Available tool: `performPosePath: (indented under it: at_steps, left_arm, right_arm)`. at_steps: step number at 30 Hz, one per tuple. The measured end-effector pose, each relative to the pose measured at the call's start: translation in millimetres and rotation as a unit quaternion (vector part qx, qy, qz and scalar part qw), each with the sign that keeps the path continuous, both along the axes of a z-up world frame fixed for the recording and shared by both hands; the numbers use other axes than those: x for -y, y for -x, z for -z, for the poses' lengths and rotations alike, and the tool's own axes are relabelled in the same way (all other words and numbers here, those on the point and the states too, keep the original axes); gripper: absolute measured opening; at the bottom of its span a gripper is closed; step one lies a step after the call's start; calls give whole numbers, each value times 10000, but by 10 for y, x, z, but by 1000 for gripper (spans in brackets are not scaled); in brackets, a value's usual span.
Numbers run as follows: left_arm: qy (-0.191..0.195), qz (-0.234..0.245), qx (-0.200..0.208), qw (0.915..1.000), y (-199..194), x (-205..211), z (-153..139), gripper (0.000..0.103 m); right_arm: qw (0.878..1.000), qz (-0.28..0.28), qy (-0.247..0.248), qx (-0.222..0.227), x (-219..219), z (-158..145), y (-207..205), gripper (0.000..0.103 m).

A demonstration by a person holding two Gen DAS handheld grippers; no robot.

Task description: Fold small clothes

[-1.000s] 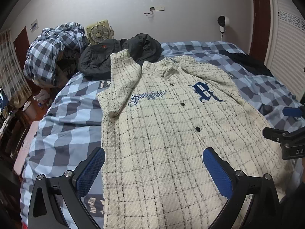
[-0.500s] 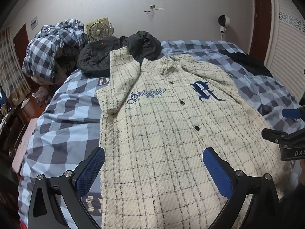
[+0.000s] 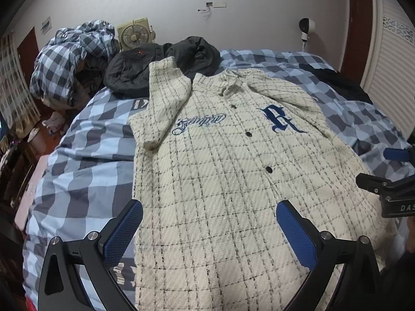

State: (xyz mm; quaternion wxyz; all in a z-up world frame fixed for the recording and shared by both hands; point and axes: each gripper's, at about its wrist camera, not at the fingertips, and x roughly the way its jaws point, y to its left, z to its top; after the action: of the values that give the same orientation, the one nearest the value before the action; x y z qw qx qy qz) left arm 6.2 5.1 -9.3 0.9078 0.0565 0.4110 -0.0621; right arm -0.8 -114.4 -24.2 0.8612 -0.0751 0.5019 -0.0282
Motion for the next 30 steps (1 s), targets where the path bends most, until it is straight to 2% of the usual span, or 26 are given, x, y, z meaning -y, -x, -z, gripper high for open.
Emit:
performPosePath:
  at_steps: [4,12,16,19,22,24,28,30]
  left_arm:
    - [74,-126,-95,9998,-64,-37,47,103]
    - [254,-328,-184,9990,-119,-124,95,103]
    - [351,-450,-178,9982,-111,-172,78,103]
    - [387,-494,-166,9979,-92,-201,65,103]
    - [304,-507,-196,9981,-63,-206,78,103]
    - [267,-539,-265,9978,-78,-210,93,103]
    - [401,-571,-367,9969,-125,-219,109,103]
    - [367,-599,-395,9967,-151,-214,141,103]
  right_arm:
    - [9999,116,-60,-78,75,89,-79,102]
    - [9959,396,-779,-227,272,139,-203,102]
    - [9946,595,-852,-20,356,73,-170,102]
    - [9937,840,-733,135,425,-5,-126,102]
    - [9907,1143,-743,-3,498,-96,-165,102]
    - [9909,988,-905,-125,517,-207,-312,102]
    - [9964,734,-401,-171,436,-416,-771,102]
    - [9979,588,-115,-251,368,-450,-1125,102]
